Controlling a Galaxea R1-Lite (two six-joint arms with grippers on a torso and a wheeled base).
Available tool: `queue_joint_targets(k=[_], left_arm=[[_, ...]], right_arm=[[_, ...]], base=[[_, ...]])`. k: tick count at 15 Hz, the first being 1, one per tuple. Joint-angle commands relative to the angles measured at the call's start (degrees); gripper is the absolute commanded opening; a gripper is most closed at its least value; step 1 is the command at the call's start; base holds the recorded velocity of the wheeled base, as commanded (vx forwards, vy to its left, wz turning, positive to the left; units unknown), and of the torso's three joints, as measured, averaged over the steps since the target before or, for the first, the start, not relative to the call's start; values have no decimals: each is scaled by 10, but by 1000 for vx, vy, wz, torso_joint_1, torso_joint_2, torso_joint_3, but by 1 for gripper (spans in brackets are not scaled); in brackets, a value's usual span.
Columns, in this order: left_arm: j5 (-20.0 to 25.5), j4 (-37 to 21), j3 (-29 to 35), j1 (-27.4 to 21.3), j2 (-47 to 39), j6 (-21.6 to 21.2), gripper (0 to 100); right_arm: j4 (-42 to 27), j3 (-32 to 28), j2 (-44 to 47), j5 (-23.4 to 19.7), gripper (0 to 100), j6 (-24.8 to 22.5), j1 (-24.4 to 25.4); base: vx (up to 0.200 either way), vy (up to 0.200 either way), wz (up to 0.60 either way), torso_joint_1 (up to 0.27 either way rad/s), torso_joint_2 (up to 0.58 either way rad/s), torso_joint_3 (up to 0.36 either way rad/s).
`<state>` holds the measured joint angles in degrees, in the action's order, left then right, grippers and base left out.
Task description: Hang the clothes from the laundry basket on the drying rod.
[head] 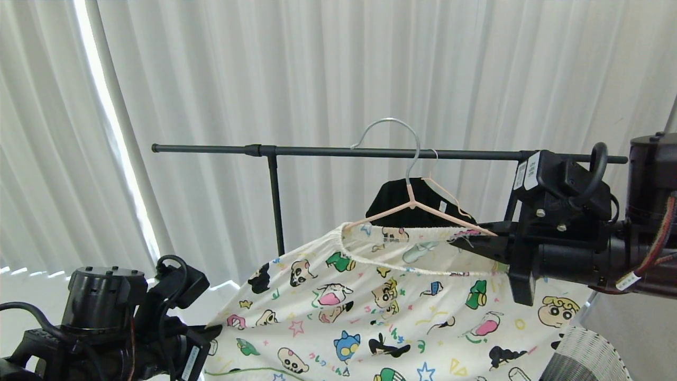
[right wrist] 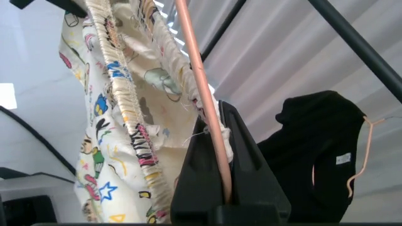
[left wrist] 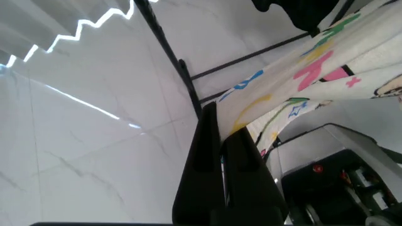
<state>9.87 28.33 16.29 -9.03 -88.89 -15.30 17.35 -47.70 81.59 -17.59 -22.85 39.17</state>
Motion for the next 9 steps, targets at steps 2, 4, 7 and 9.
queue_joint_targets(k=[2,4,7,9], left_arm=[[-1,56,0,-2,9,-3,0],[-5,91,-3,-1,9,-3,100],[-6,117,-6,-2,14,1,100],[-4,151,-7,-5,22,3,100]], right_arm=[[1,1,2,18,0,5,0],[1,1,2,26,0,15,0],[1,1,1,26,0,16,-6],[1,2,1,26,0,15,-20]], base=[[0,0,0,0,0,0],[0,0,0,0,0,0],[0,0,0,0,0,0],[0,0,0,0,0,0]])
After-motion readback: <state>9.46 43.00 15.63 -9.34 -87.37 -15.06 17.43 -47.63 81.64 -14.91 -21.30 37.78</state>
